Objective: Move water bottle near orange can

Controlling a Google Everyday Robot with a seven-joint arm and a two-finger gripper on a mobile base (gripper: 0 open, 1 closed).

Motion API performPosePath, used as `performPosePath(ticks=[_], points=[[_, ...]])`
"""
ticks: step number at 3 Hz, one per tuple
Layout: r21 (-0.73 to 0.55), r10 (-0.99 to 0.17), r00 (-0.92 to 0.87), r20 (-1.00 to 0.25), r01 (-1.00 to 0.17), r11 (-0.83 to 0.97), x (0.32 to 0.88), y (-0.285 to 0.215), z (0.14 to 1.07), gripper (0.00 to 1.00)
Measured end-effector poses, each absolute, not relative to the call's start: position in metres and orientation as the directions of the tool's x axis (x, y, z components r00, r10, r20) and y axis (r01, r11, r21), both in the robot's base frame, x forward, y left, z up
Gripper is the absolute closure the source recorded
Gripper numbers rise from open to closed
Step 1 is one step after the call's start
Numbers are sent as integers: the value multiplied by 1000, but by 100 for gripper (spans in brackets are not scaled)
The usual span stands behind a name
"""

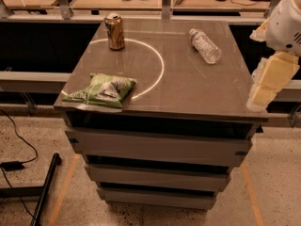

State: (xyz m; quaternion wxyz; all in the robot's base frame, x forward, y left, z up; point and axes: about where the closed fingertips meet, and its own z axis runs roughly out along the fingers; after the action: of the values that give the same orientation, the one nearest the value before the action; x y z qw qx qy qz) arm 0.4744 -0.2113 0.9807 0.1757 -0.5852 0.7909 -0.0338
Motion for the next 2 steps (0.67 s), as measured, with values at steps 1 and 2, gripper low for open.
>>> performPosePath(ticks=[1,2], points=[[-316,-921,-318,-223,-871,377,511,-231,987,0],[-365,-884,-386,-264,-809,462,555,-260,1002,0]])
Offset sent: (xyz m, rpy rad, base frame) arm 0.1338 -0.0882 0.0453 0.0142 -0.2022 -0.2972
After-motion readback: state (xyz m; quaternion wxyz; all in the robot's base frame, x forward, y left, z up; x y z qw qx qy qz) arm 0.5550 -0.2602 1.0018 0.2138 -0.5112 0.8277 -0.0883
